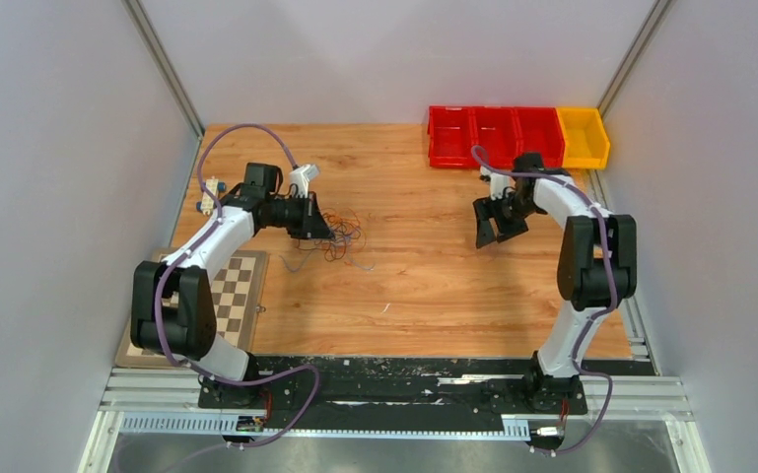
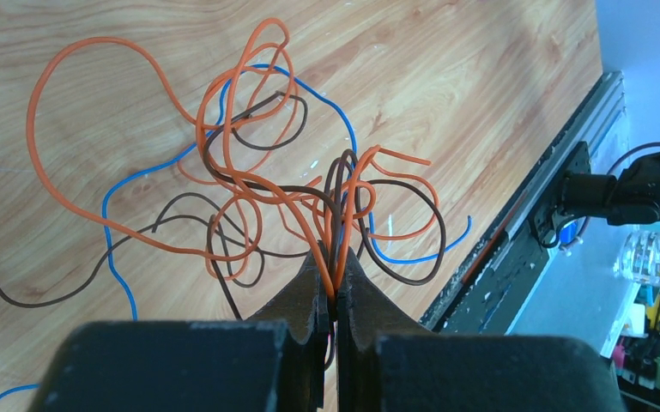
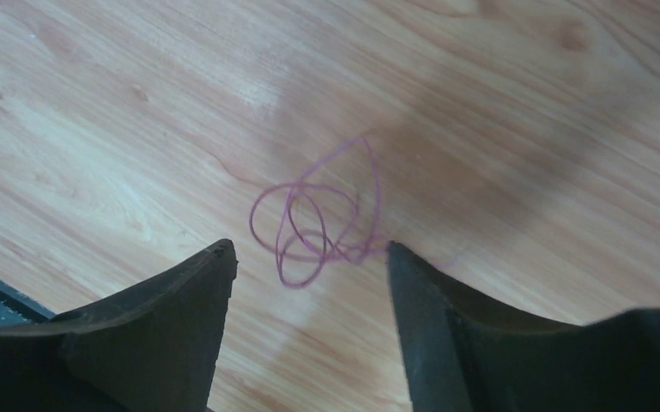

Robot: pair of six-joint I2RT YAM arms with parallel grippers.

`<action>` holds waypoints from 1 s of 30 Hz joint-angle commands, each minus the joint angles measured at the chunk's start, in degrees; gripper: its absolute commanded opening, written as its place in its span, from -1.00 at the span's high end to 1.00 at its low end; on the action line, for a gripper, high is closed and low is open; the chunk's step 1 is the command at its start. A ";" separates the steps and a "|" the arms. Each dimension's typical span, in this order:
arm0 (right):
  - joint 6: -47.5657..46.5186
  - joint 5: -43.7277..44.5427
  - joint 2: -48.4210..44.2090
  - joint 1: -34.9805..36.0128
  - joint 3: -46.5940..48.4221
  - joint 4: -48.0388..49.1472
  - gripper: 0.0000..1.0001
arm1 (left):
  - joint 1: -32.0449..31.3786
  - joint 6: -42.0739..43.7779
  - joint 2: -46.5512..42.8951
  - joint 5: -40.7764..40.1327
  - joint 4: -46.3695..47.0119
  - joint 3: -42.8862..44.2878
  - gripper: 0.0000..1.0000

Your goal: Untangle the cables

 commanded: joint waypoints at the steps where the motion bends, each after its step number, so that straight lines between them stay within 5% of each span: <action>1: 2.69 6.35 4.84 2.47 2.24 2.47 -0.10 | 0.05 0.44 0.89 -0.56 1.25 2.75 1.00; 5: -1.47 7.42 4.27 2.35 5.80 -0.75 0.81 | 0.04 1.25 0.97 -1.23 -0.17 4.27 1.00; 7: -3.76 6.43 2.24 1.38 8.75 -2.66 1.00 | 0.03 1.23 0.96 -0.95 -0.47 4.97 1.00; 16: -0.26 -1.72 4.55 -16.01 33.39 1.76 1.00 | -6.65 3.08 4.55 -0.15 -0.72 9.86 1.00; 22: 3.13 8.63 14.05 -18.60 48.35 9.70 1.00 | -7.96 2.32 8.25 -0.34 -0.94 12.80 1.00; 30: 5.93 17.13 23.21 -19.28 52.35 28.29 0.82 | -8.57 2.16 12.41 0.20 -1.81 16.10 1.00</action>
